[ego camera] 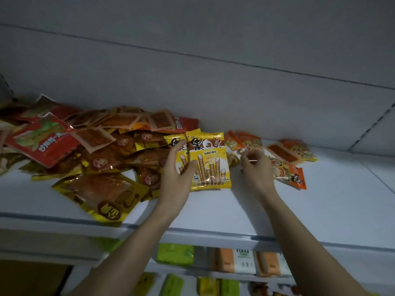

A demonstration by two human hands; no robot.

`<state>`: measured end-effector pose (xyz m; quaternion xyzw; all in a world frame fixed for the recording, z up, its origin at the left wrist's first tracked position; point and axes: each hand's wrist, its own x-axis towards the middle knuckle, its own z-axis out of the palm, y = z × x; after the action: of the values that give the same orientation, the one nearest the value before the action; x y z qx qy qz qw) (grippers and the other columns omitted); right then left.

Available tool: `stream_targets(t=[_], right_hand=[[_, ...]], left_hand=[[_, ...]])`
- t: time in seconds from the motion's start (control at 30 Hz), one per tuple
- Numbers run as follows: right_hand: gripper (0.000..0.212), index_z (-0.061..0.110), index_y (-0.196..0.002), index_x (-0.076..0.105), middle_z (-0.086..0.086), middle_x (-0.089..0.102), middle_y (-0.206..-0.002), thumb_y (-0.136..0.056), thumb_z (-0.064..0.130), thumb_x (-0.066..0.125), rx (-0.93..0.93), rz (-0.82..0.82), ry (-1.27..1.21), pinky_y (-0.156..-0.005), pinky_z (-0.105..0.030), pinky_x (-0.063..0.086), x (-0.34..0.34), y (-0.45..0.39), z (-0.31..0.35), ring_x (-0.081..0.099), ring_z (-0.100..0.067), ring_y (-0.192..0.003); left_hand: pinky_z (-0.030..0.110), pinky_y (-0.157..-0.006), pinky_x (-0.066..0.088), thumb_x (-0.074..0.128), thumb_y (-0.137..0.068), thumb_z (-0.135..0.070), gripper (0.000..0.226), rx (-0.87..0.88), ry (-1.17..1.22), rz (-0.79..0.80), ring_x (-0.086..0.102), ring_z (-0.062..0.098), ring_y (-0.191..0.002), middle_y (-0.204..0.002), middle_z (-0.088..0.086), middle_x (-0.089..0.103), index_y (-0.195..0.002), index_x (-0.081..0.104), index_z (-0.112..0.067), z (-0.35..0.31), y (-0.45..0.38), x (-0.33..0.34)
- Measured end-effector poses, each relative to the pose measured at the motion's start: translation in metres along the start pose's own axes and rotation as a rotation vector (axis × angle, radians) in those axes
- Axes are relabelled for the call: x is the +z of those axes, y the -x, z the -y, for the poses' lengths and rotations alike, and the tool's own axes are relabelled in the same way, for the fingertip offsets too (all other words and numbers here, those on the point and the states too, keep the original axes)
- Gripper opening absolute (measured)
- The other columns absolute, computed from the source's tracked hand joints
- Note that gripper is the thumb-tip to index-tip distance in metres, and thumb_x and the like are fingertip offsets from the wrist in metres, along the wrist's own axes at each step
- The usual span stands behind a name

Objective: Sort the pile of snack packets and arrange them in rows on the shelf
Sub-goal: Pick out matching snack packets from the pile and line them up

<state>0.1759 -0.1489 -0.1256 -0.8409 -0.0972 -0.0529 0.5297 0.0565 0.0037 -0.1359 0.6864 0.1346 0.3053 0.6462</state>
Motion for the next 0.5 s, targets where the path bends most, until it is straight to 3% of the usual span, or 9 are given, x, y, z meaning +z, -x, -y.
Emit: stream_targets(t=[0.07,0.2,0.3,0.37,0.43,0.5], right_hand=[[0.009,0.012,-0.102,0.058,0.002,0.058,-0.090,-0.100,0.017,0.051,0.029,-0.004,0.063,-0.057,-0.012,0.041,0.008,0.005,-0.003,0.058,-0.013,-0.082],[0.034,0.009,-0.120,0.057,0.001,0.058,-0.100,-0.096,0.034,0.061,0.049,0.048,0.147,-0.076,-0.027,0.038,0.022,-0.007,-0.007,0.057,-0.018,-0.095],[0.034,0.011,-0.111,0.063,0.001,0.066,-0.097,-0.091,0.037,0.068,0.106,0.136,0.162,-0.081,-0.036,0.048,0.026,-0.019,-0.007,0.062,-0.021,-0.095],[0.019,0.012,-0.096,0.069,-0.004,0.071,-0.092,-0.090,0.030,0.070,0.137,0.180,0.084,-0.076,-0.035,0.051,0.022,-0.025,-0.009,0.065,-0.022,-0.089],[0.013,0.008,-0.096,0.072,-0.007,0.070,-0.090,-0.090,0.019,0.071,0.194,0.217,-0.054,-0.070,-0.030,0.049,0.012,-0.029,-0.011,0.064,-0.022,-0.088],[0.014,0.004,-0.101,0.072,-0.011,0.072,-0.096,-0.088,0.009,0.072,0.248,0.230,-0.223,-0.082,-0.038,0.055,-0.007,-0.032,-0.015,0.068,-0.028,-0.092]], left_hand=[[-0.006,-0.087,0.031,0.059,-0.100,-0.013,0.039,0.013,-0.025,0.036,0.038,-0.031,-0.114,-0.131,-0.034,0.047,-0.133,0.054,-0.034,0.004,0.002,-0.003],[0.000,-0.081,0.038,0.056,-0.101,-0.012,0.023,0.007,-0.043,0.079,0.053,-0.021,-0.099,-0.119,-0.021,0.063,-0.109,0.069,-0.030,0.004,0.004,-0.006],[0.006,-0.083,0.039,0.056,-0.101,-0.015,0.025,-0.006,-0.080,0.081,0.055,-0.007,-0.109,-0.107,-0.021,0.068,-0.095,0.073,-0.032,0.006,0.004,-0.007],[0.011,-0.087,0.039,0.057,-0.101,-0.017,0.025,-0.025,-0.089,0.061,0.054,0.001,-0.116,-0.102,-0.028,0.068,-0.094,0.074,-0.033,0.006,0.005,-0.008],[0.009,-0.083,0.041,0.057,-0.101,-0.018,0.023,-0.028,-0.098,0.033,0.056,0.006,-0.113,-0.106,-0.026,0.069,-0.096,0.075,-0.031,0.005,0.007,-0.008],[0.003,-0.077,0.040,0.057,-0.101,-0.017,0.023,-0.017,-0.099,0.009,0.058,0.005,-0.102,-0.107,-0.023,0.070,-0.098,0.076,-0.030,0.002,0.009,-0.006]])
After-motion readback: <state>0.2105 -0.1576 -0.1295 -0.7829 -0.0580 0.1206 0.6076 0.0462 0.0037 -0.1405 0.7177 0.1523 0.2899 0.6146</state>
